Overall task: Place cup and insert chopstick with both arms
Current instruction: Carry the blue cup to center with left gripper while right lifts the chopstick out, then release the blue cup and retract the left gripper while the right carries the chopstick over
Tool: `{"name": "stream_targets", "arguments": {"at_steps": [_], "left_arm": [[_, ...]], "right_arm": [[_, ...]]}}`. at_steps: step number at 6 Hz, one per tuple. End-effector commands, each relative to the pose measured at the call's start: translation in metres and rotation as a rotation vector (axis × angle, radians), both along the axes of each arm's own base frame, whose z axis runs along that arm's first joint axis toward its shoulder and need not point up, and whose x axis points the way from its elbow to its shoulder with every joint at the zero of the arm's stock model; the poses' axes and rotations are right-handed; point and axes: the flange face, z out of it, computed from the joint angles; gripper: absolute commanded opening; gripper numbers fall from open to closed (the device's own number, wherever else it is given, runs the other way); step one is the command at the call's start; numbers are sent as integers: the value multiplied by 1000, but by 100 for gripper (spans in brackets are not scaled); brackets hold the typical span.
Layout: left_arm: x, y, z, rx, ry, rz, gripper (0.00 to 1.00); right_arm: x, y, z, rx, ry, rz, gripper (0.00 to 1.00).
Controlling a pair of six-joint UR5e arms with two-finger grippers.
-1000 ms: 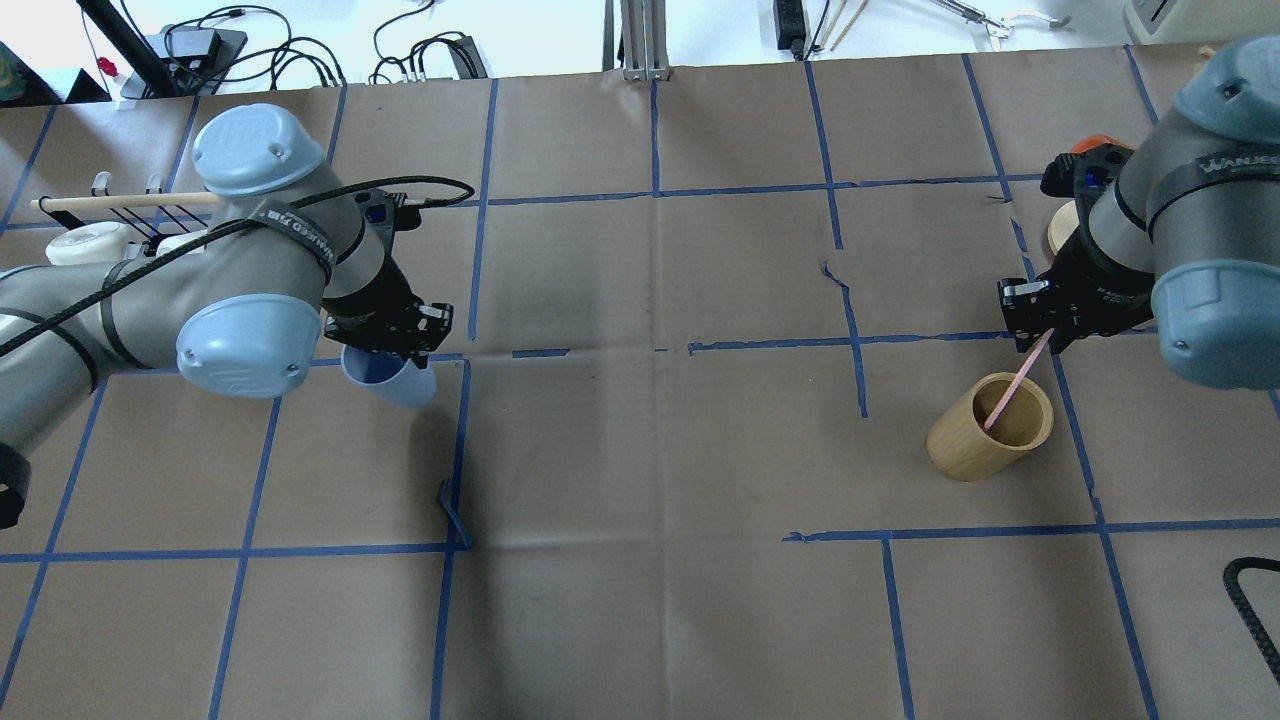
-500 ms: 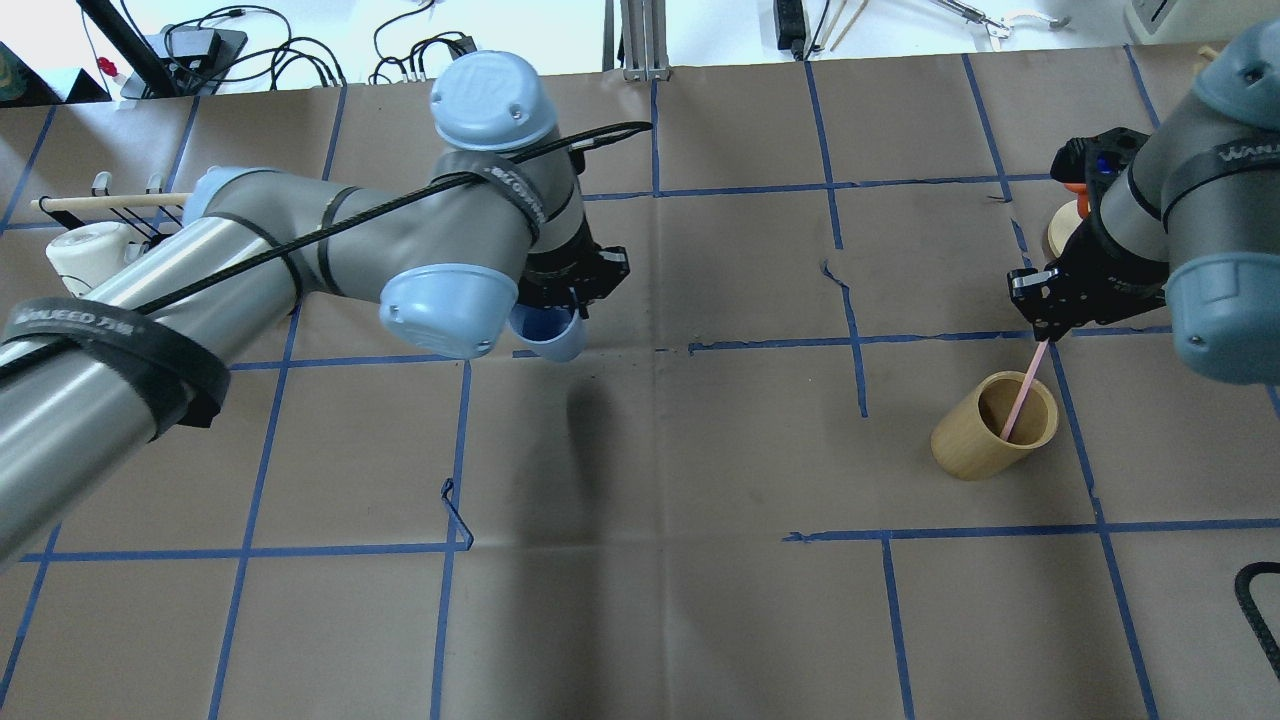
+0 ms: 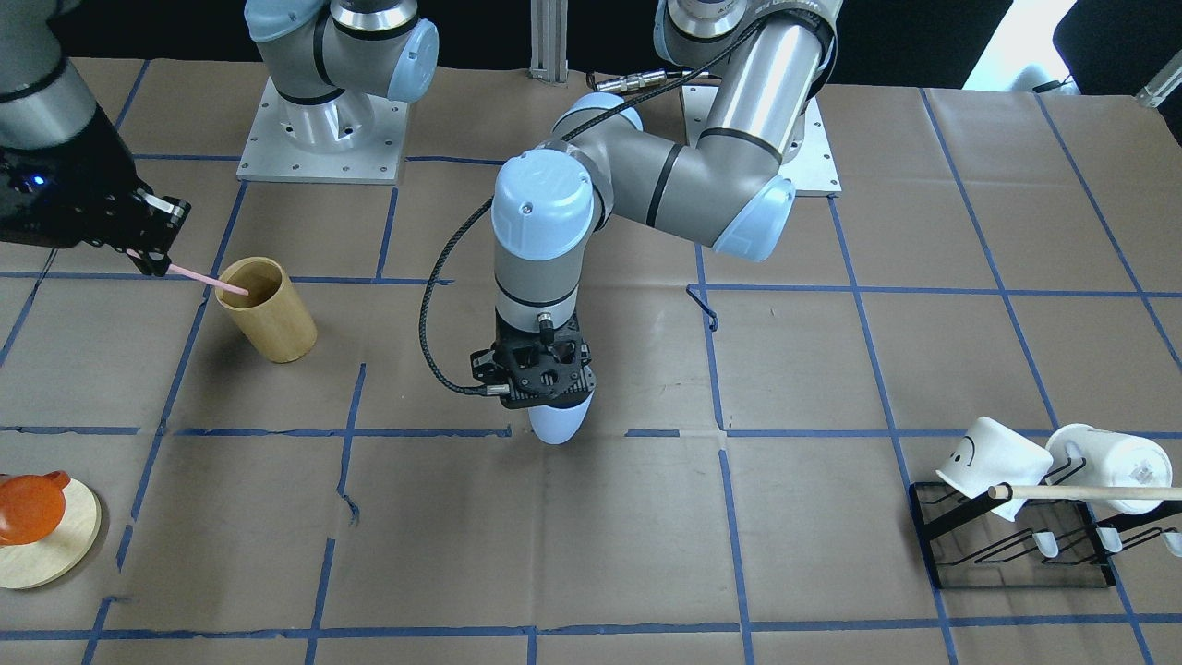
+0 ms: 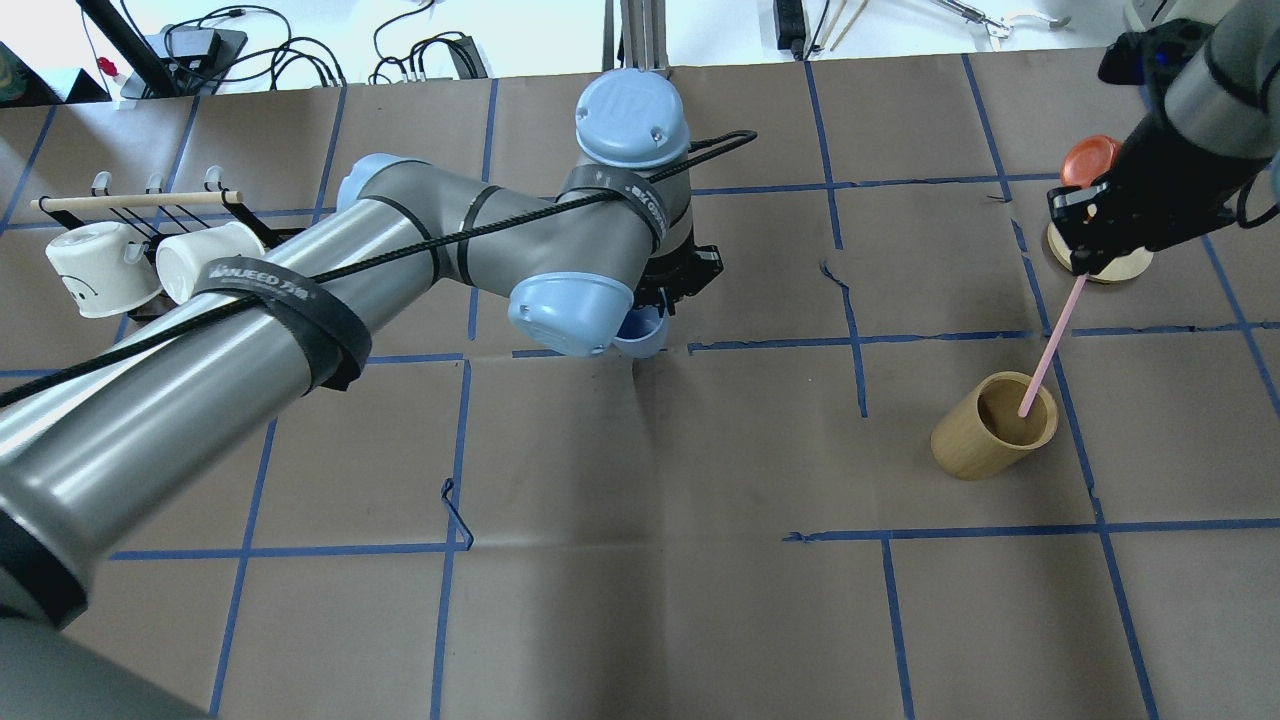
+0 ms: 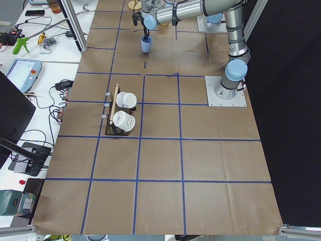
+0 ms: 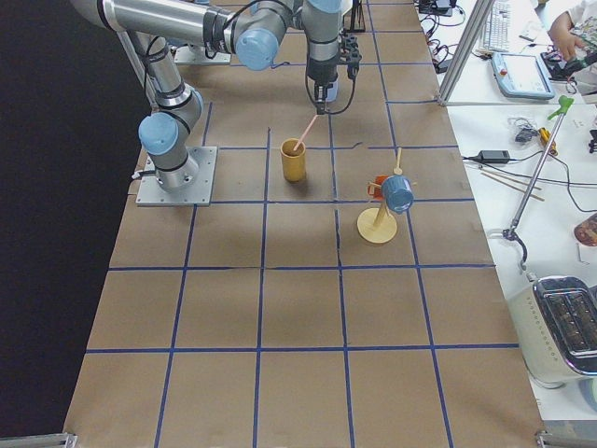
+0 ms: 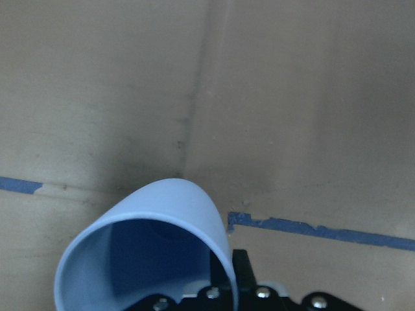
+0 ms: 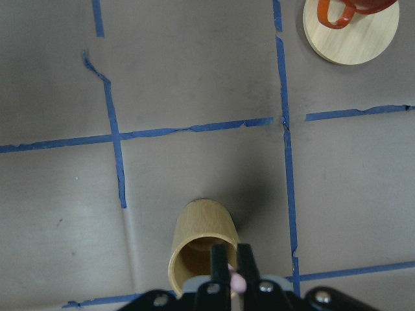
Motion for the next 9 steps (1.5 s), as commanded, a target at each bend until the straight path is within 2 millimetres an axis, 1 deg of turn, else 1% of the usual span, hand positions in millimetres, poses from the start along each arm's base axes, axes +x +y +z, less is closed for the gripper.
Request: {"name": "stream_targets", "arguments": {"at_steps": [1,2,3,4,5,6,7,8,9], "left_arm": [[-5,5,-12,8,-7,-12,98],[-1,7,9,-20,-21,-9,99],[4,3,31,-26,-18,-2,99],[18,8,64,-28,-23,-32,99],[48,20,109,-6,-35,-69,99],[97,29,160,16,-56,-130,99],[143,43,201,34,-66,-198,99],[172,58,234,2,-74,-290,99],[209,69,259,1,-78,-287,99]], "right_arm": [[31,-1,48,-14,1,47,8],[34,-3,43,-3,-3,25,8],[34,-7,37,10,-7,17,8],[41,-9,35,15,-8,29,8],[54,-17,24,33,-15,-6,8],[71,-23,19,32,-16,-14,8],[88,-36,24,19,-18,-23,8],[113,-57,30,10,-19,-33,8],[149,-71,33,-3,-24,-48,8]]}}
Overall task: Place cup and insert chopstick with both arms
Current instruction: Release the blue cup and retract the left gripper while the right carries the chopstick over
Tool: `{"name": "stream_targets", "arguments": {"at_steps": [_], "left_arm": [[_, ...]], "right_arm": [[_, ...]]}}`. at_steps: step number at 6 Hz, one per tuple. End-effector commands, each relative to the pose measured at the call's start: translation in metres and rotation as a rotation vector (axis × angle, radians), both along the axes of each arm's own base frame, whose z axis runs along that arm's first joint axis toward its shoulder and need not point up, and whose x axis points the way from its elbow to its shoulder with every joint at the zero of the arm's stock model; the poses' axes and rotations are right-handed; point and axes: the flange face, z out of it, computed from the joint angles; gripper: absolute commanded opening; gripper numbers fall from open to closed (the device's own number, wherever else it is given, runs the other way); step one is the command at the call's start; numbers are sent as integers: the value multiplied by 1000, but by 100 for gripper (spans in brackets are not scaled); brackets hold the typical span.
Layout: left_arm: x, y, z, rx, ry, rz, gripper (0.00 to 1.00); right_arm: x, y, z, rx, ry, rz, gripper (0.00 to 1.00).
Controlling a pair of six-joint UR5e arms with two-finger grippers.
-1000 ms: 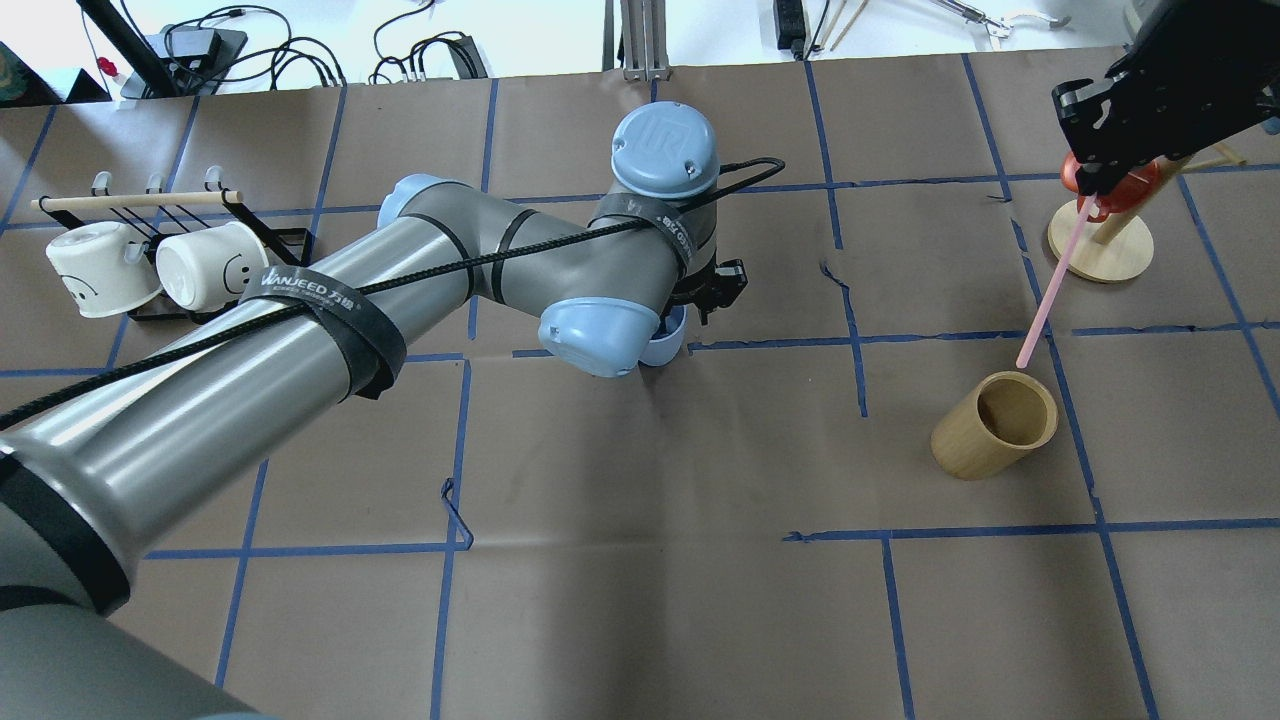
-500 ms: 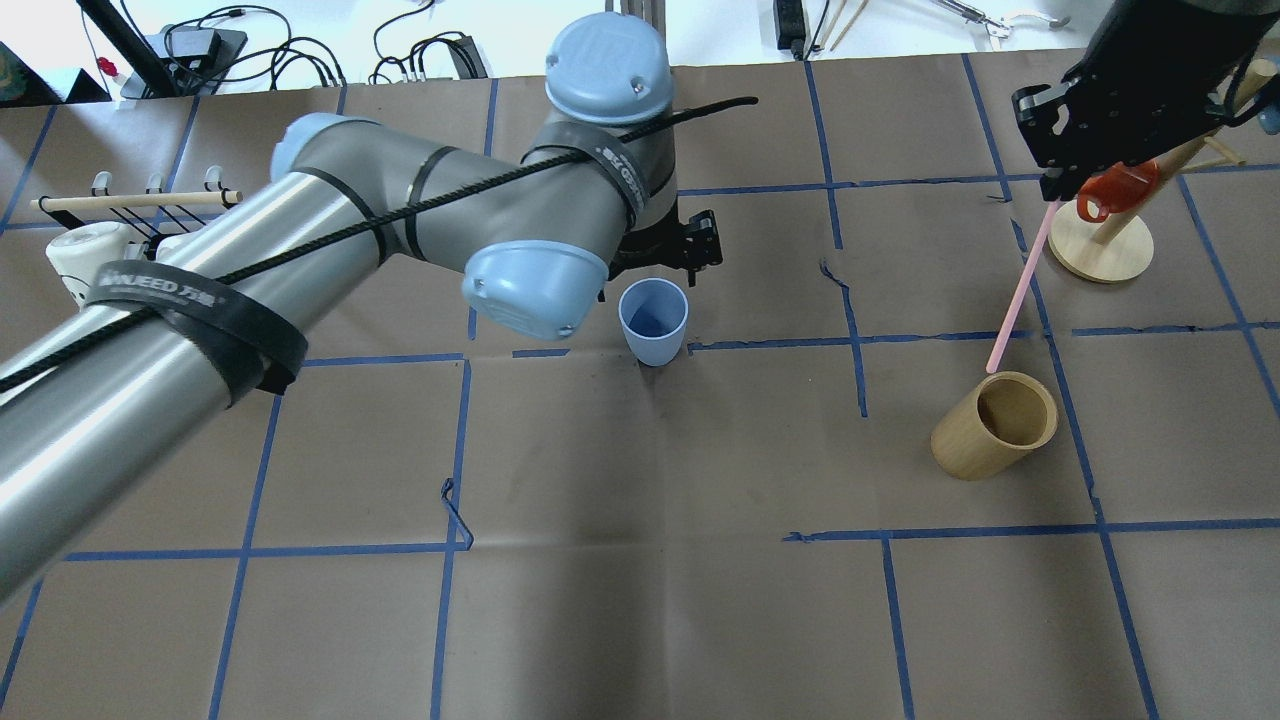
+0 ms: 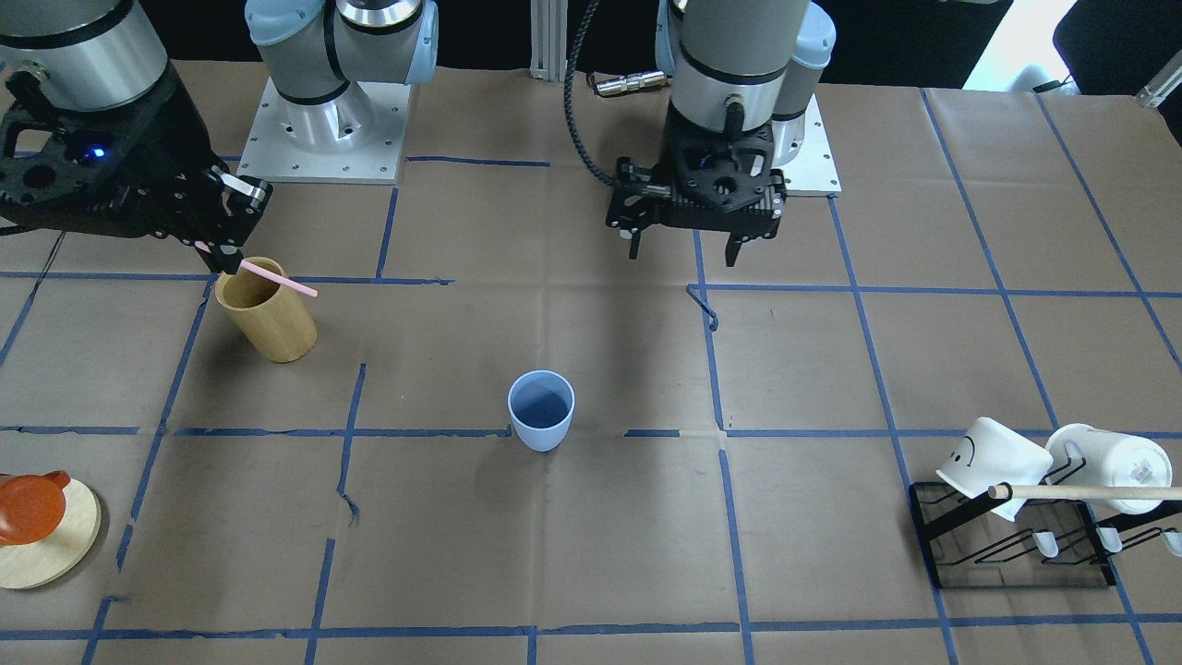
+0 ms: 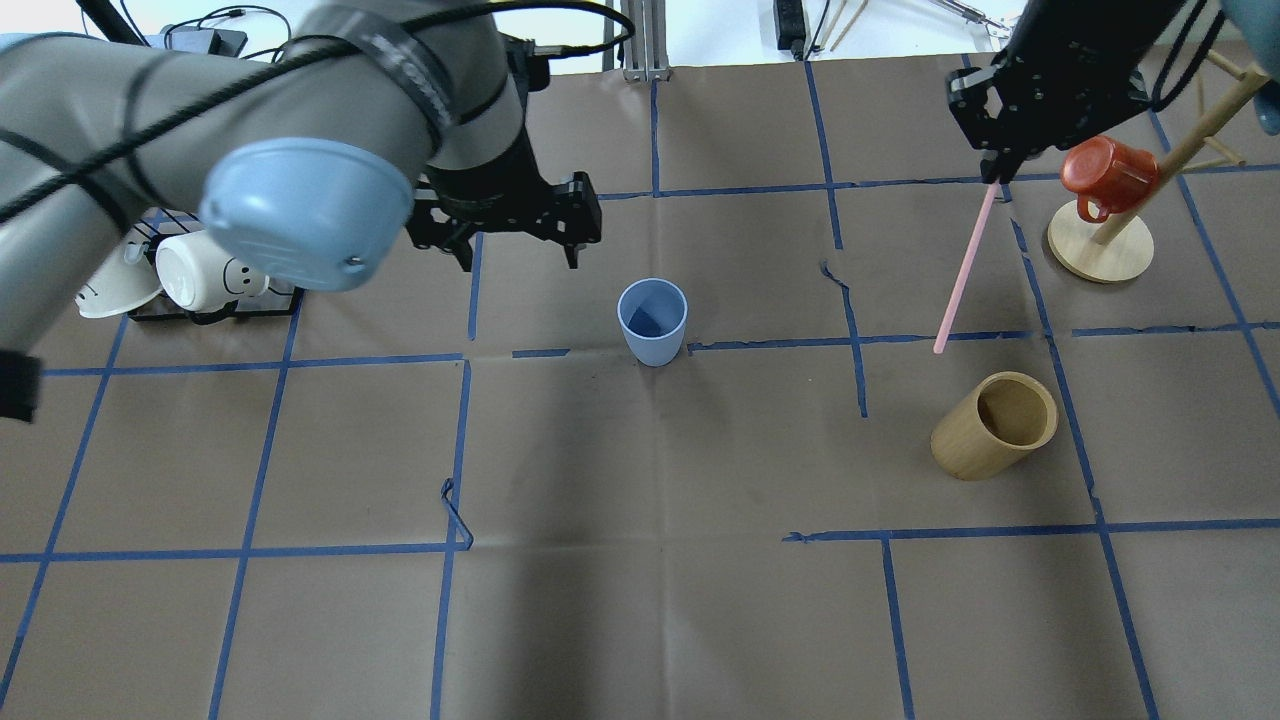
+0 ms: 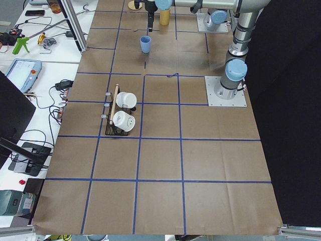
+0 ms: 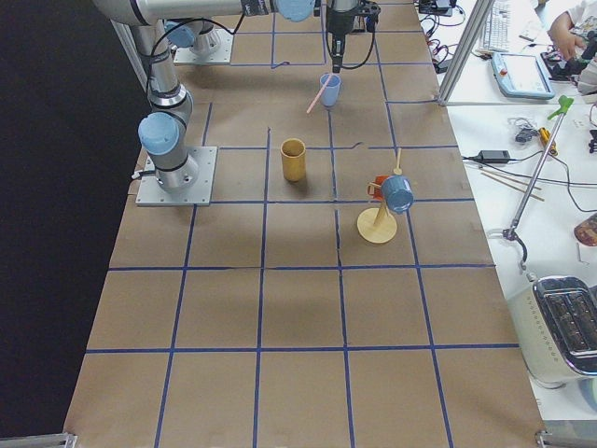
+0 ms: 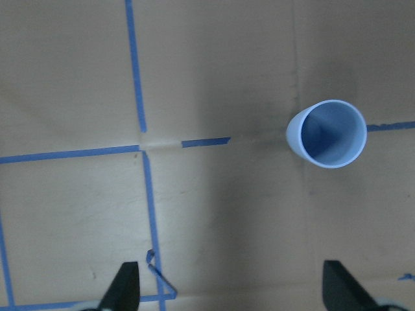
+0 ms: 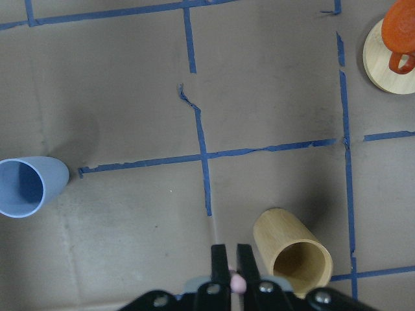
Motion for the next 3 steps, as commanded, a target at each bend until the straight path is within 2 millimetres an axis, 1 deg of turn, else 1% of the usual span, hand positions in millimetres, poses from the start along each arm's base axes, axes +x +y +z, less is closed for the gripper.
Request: {"name": "stream_targets", "arguments": {"at_steps": [1,2,3], "left_arm": [[61,22,36,25,-11,10,99],[69,25,35,51,-12,27,99],[70,23,34,52,-2,33,99]], "right_arm": [[64,-27,6,-29,-10,-29,8],[99,-42,9,-47,-19,-51,8],[140,-52,7,-58,-30,-70,8]]}}
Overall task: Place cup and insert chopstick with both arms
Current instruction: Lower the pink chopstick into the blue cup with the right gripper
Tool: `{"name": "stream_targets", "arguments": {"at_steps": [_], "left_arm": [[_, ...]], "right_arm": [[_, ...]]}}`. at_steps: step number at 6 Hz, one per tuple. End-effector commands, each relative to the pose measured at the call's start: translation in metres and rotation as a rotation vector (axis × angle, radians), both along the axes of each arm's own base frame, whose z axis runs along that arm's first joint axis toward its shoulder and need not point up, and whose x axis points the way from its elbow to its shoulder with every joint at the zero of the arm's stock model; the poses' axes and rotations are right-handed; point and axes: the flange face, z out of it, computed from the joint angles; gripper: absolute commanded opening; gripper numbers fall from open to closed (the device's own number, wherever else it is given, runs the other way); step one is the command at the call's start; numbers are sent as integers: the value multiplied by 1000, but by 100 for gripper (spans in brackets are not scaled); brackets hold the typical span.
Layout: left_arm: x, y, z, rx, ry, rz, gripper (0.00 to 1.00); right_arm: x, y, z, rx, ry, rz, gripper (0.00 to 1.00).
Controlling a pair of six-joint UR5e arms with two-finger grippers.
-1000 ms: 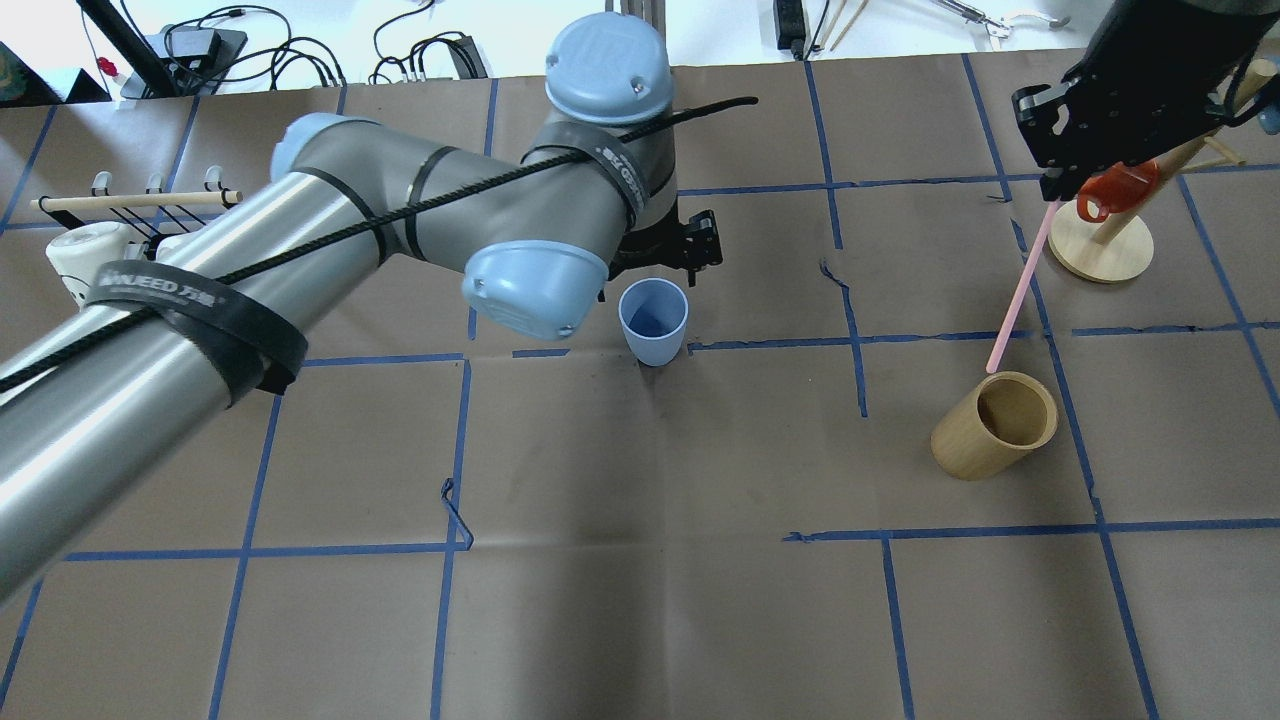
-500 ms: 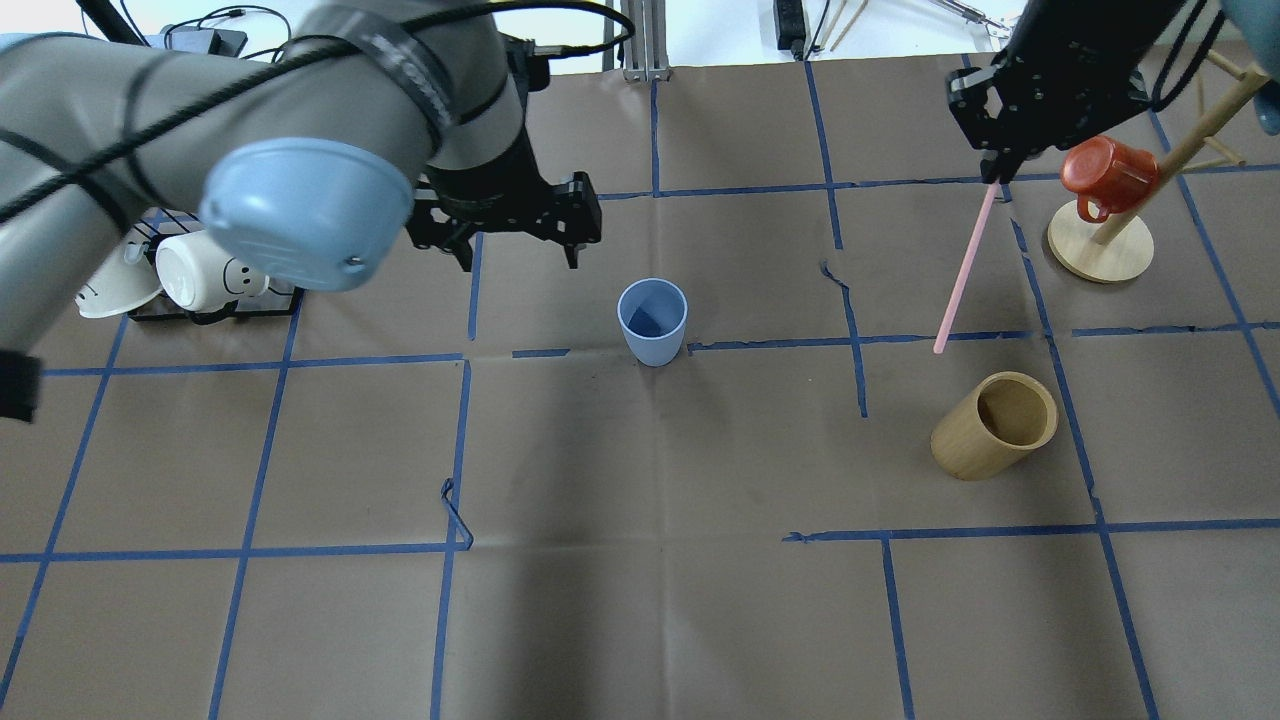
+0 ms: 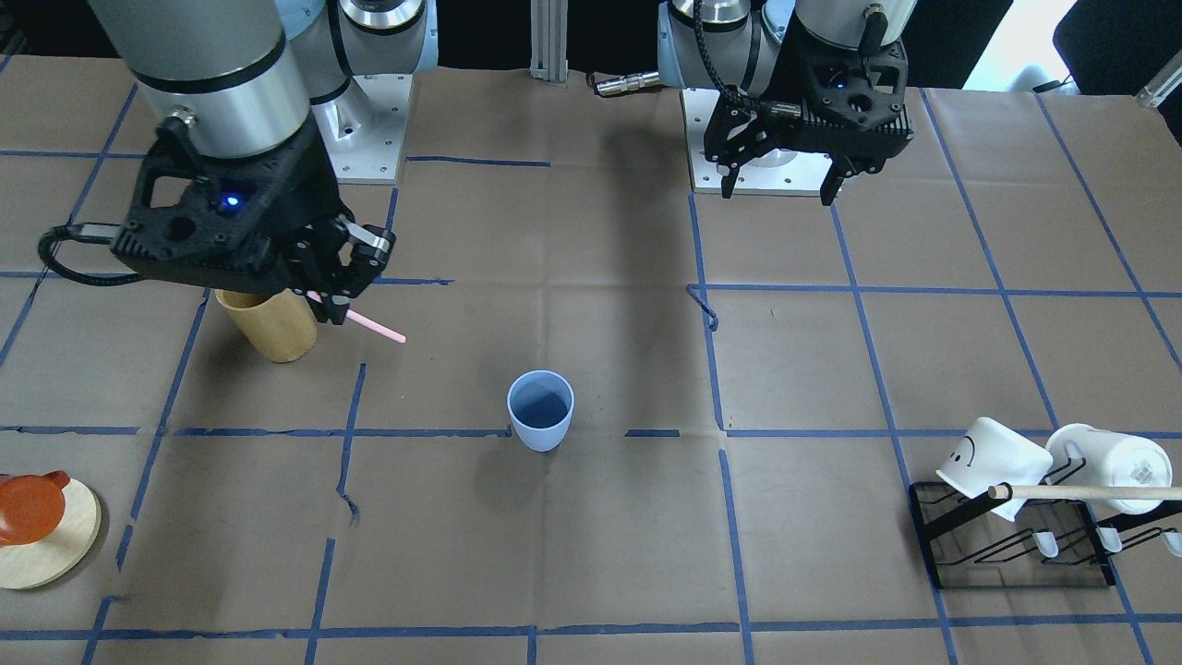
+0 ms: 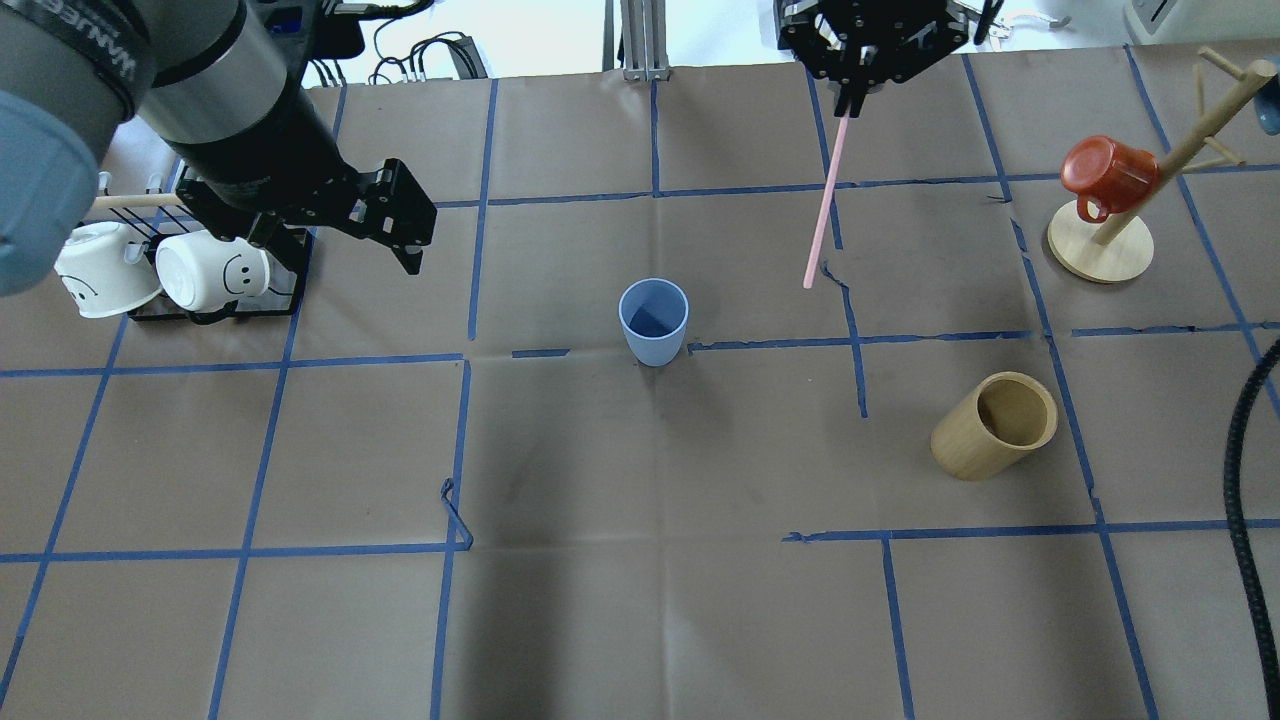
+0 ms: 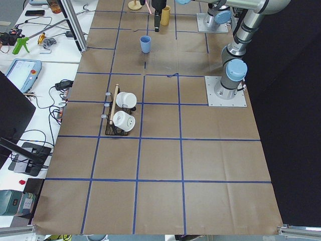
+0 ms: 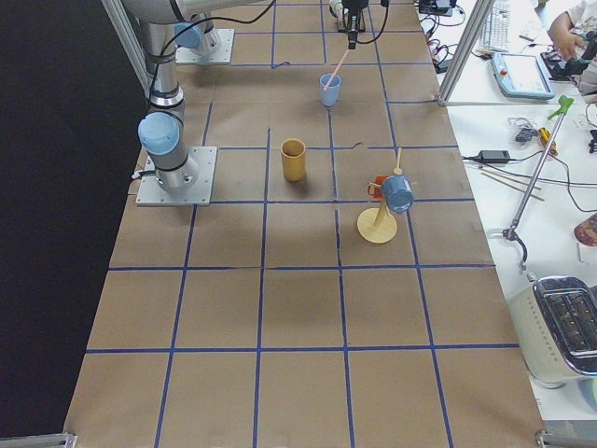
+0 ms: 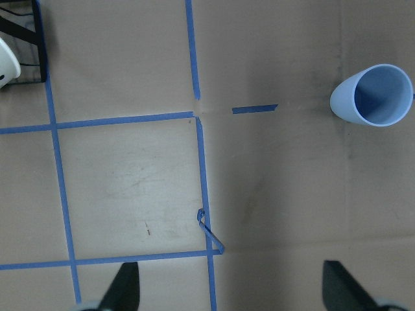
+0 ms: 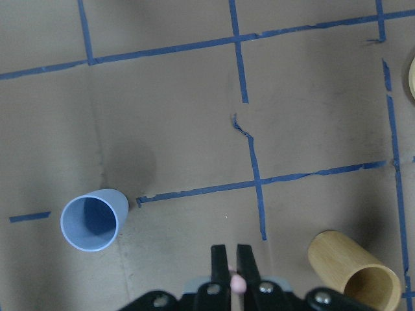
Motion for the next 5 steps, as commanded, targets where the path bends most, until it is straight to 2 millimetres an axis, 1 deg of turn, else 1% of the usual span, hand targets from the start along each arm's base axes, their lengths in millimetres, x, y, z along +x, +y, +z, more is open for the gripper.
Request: {"name": "stream_targets", "arguments": {"at_steps": [1,2,3,4,5], "left_arm": [[5,-2,-2,12,10,11,99],[6,0,0,7,7,13,99],[6,1,1,7,6,13,99],[7,1,1,7,9,16,99],[7,1,1,7,7,16,99]], "right_arm": [[80,-17,-9,-18,-21,-32,8],[110,-19,-23,-8,-21,-40,8],[120,-28,-49,22,-9,-36,7],[125,-38,-74,54,3,-36,7],[127,-42,-95,85,15,-34,7]]}}
